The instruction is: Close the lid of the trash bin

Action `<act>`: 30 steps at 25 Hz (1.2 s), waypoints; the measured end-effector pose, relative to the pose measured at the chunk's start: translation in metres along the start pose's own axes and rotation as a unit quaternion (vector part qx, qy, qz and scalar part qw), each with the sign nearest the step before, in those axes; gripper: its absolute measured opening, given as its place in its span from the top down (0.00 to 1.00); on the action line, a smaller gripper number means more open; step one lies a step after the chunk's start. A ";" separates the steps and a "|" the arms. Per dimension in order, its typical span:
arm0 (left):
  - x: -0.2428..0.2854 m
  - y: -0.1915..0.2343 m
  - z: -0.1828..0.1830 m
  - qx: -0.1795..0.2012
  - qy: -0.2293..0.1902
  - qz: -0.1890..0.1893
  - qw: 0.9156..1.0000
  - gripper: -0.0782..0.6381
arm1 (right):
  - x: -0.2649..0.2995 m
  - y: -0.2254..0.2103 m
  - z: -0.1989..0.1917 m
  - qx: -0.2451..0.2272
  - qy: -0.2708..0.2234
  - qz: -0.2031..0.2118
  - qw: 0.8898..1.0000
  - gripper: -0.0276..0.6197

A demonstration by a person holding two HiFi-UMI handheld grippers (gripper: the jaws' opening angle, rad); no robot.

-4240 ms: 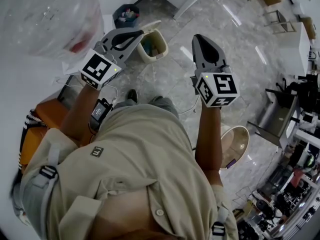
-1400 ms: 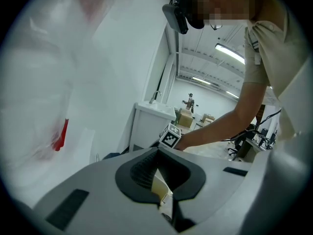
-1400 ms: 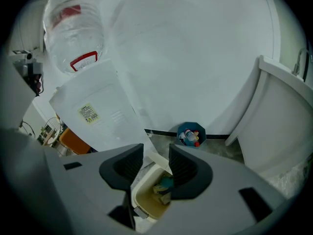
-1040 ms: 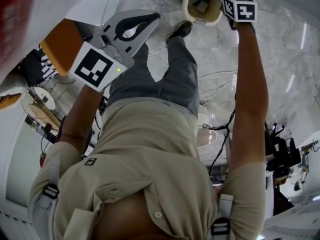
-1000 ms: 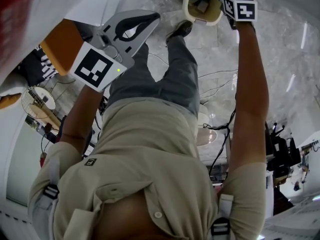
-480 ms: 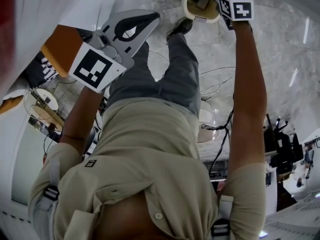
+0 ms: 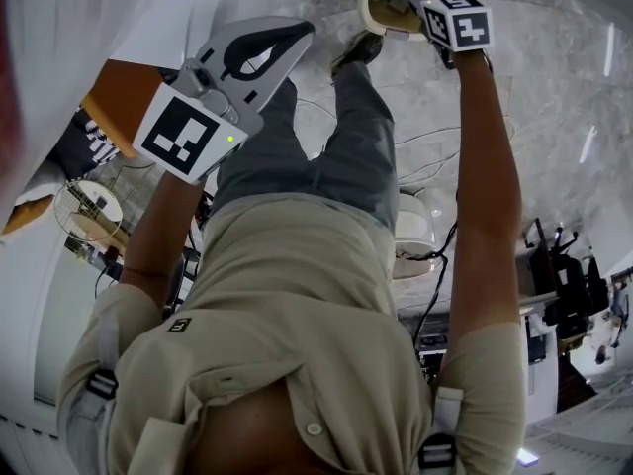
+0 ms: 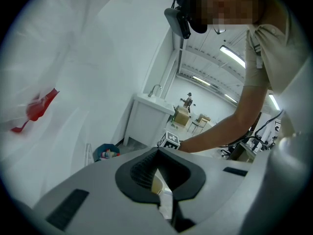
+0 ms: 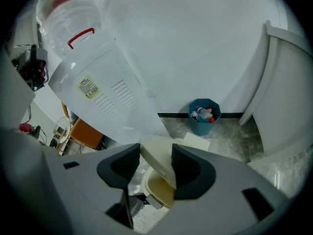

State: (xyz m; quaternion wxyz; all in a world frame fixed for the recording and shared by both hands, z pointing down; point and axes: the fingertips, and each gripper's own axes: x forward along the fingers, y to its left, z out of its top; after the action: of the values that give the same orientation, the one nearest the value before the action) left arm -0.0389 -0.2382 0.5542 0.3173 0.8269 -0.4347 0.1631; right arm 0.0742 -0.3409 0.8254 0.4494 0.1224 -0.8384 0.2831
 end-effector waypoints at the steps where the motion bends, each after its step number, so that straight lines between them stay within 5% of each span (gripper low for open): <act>1: 0.000 0.000 0.000 0.000 0.001 0.000 1.000 0.87 | 0.001 0.001 -0.004 0.004 0.002 0.001 1.000 0.65; 12: 0.003 -0.001 -0.007 0.000 0.011 -0.003 1.000 0.87 | 0.008 0.015 -0.056 0.046 0.039 0.010 0.998 0.67; 30: 0.021 0.001 -0.030 0.001 0.041 -0.004 0.999 0.87 | 0.059 0.009 -0.141 0.104 0.104 -0.002 0.989 0.84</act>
State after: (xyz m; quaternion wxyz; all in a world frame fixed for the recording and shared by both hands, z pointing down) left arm -0.0278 -0.2312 0.5886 0.3351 0.8214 -0.4179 0.1961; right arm 0.1334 -0.2486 0.9317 0.5196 0.1400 -0.7530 0.3788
